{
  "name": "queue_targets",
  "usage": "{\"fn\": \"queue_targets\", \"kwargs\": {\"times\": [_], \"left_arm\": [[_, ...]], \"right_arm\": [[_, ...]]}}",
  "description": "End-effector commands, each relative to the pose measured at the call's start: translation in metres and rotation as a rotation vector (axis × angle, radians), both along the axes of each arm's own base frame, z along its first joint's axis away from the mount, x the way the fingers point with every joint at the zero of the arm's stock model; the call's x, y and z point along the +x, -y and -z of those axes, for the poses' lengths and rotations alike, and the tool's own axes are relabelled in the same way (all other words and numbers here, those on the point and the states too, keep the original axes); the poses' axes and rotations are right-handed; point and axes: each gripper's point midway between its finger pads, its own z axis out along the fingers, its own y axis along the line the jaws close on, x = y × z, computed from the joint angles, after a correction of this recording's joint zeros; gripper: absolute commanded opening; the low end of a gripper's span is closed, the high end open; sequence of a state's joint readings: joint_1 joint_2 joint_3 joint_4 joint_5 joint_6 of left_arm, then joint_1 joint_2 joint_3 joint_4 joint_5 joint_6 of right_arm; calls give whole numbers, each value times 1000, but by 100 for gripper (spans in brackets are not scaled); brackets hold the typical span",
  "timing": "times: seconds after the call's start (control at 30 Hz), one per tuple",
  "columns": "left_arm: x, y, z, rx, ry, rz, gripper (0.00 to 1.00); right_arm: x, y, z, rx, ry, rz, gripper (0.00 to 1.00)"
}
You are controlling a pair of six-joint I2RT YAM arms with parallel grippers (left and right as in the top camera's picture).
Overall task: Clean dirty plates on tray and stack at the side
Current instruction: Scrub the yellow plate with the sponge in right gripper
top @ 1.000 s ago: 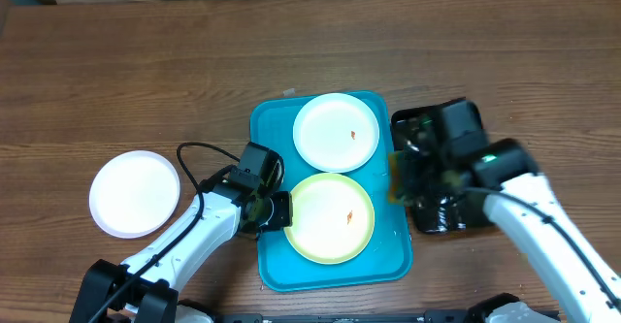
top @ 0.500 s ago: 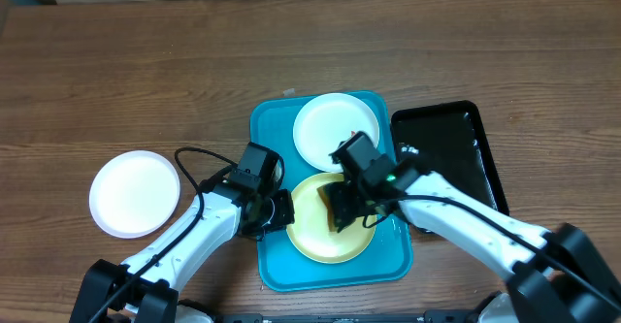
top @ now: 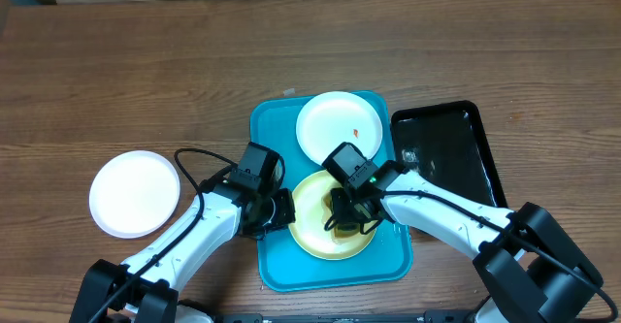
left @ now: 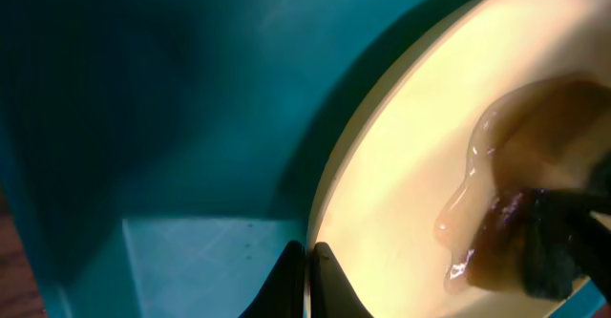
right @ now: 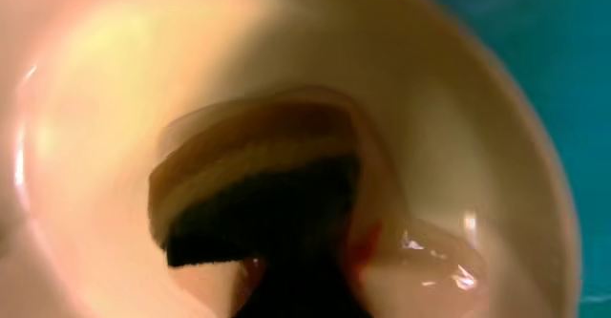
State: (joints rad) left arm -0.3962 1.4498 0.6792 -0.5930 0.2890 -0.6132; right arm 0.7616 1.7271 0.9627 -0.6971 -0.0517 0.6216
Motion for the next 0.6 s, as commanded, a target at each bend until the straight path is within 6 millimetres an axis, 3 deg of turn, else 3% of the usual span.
{"fn": "queue_targets", "kwargs": {"times": [0.0,0.2,0.37,0.57], "left_arm": [[-2,-4,3,26,-13,-23,4],[-4,-7,4,40,-21,-25,4],[-6,-11,6,61,-31,-43,4],[-6,-11,6,61,-31,-45,4]], "right_arm": [[11,70,25,-311,81,196,4],[17,90,20,-399,127,240,4],[20,110,2,-513,169,326,4],[30,104,-35,-496,199,350,4]]}}
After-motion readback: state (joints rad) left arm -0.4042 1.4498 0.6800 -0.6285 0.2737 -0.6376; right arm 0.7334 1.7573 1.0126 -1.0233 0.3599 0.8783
